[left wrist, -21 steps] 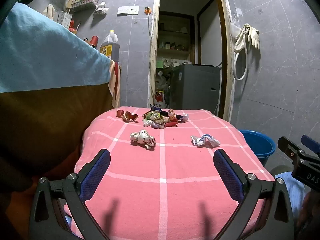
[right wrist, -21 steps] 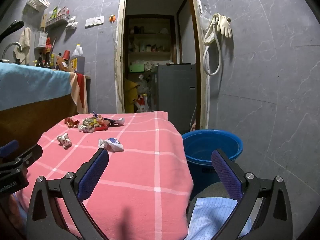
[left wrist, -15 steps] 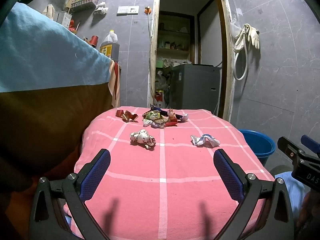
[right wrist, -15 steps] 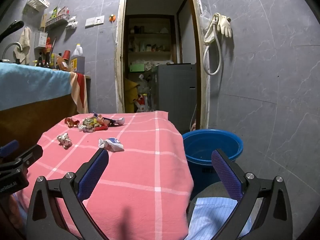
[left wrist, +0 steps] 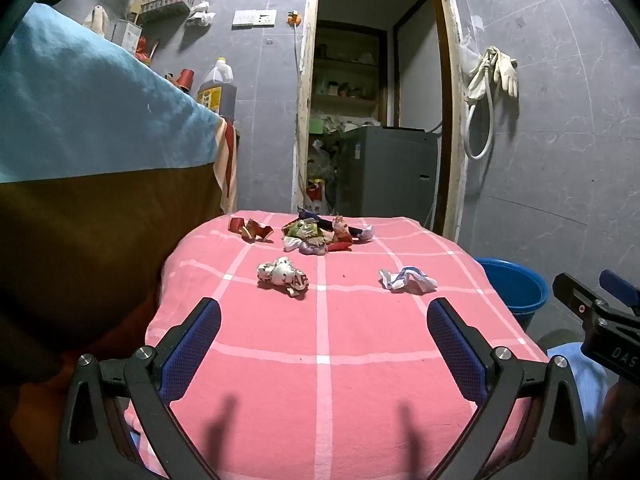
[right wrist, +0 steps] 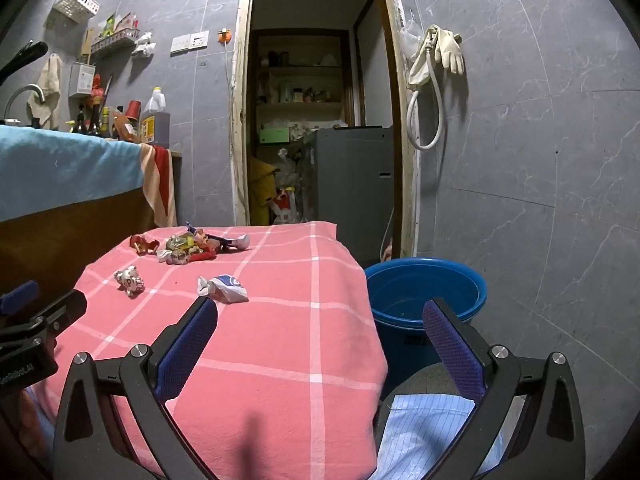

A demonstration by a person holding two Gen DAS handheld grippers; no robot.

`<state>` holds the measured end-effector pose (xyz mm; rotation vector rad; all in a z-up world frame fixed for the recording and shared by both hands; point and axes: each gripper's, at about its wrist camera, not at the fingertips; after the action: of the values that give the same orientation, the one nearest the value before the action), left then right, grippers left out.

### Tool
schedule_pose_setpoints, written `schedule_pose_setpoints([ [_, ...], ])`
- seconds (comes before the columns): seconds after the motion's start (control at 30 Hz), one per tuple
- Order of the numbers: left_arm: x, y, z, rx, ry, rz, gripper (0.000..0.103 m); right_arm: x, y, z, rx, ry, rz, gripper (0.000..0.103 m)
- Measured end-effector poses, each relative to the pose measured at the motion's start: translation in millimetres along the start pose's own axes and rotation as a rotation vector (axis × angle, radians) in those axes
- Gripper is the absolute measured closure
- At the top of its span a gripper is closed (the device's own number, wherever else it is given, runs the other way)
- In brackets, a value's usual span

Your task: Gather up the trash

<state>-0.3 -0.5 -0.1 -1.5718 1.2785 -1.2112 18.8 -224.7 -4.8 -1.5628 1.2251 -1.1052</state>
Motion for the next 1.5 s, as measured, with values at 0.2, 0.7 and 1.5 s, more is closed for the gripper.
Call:
schedule_pose_setpoints([
  [0.2,-0.7,1.8,2.0,0.001,0.0,0.001,0.002,-0.3,0.5,0.6,-0.001,0.0,0.0,0.0],
  [0.7,-0.3,1.6,1.8,-0.002,0.0,0.001,0.002,-0.6,0.8,1.4,-0.003,0.0,-0.001,0.0],
  [1.5,-0.7,1.0,2.0,-0.003,0.0,0.0,0.002,-1.0,0.5,2.3,-0.006,-0.001,-0.001,0.0],
])
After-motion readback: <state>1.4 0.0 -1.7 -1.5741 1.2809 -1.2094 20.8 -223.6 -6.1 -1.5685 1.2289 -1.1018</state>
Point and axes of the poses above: each gripper's, at about its wrist camera, not at the fingertips, and z roughly the way its jaws point, x to its right, y to its underside, and after that the axes turned 9 degrees about -z, right-handed
